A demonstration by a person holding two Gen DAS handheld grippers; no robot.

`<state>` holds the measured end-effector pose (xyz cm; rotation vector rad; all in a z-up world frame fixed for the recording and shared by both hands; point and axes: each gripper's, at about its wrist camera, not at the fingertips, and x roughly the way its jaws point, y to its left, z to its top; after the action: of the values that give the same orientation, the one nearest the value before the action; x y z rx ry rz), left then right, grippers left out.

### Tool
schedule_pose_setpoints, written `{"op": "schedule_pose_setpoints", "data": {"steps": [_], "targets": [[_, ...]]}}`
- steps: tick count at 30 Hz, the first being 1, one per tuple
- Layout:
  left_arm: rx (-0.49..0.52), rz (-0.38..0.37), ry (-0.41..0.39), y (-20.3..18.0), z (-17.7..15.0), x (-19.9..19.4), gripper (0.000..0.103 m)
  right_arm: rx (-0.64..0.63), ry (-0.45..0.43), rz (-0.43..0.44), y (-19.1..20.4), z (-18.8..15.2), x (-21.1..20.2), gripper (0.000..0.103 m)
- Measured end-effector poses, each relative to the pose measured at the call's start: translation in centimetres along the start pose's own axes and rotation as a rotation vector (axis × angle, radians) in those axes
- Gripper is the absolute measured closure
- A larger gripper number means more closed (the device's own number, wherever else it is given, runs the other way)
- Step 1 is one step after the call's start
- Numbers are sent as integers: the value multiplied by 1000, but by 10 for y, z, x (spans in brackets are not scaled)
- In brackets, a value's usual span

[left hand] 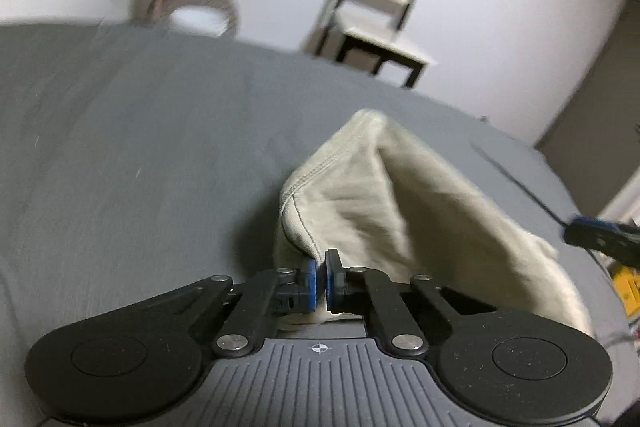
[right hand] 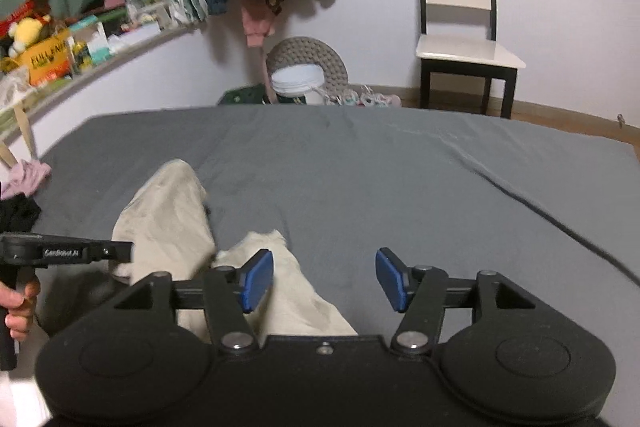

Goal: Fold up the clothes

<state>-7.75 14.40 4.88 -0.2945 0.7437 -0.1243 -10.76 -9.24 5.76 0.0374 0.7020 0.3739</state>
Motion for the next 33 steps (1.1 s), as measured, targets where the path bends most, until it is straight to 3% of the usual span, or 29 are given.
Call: {"op": "schedule_pose_setpoints", "data": {"steps": [3, 7, 11, 15, 18, 22, 24, 26, 27, 28, 30, 33], "targets": [[141, 9, -80, -15, 3, -34, 99, 80, -46, 85, -6, 0, -5, 34], [376, 19, -176, -31, 4, -90, 99, 134, -52, 215, -10, 1, -3, 34], [482, 80, -241, -25, 8, -148, 99, 115, -27, 290, -5, 0, 2, 33], [375, 97, -169, 12, 23, -181, 99, 67, 10, 306, 11, -1, 5, 30], [199, 24, -39, 36, 26, -175, 99, 30, 35, 303, 24, -3, 10, 30], [69, -46, -15, 47, 11, -155, 97, 20, 47, 314, 35, -7, 9, 28], [40, -66, -8, 46, 9, -138, 86, 20, 49, 319, 37, -9, 8, 28], [-1, -77, -1, 48, 7, -122, 60, 18, 52, 313, 38, -10, 9, 27], [-12, -77, -9, 49, 3, -118, 33, 16, 53, 311, 38, -11, 10, 27], [-12, -69, -21, 46, 2, -112, 14, 15, 54, 311, 38, -11, 11, 27], [-13, -56, -45, 41, -1, -100, 8, 12, 53, 310, 38, -11, 12, 27], [-47, -93, 2, 41, -2, -77, 8, -2, 34, 300, 40, -12, 12, 24]]}}
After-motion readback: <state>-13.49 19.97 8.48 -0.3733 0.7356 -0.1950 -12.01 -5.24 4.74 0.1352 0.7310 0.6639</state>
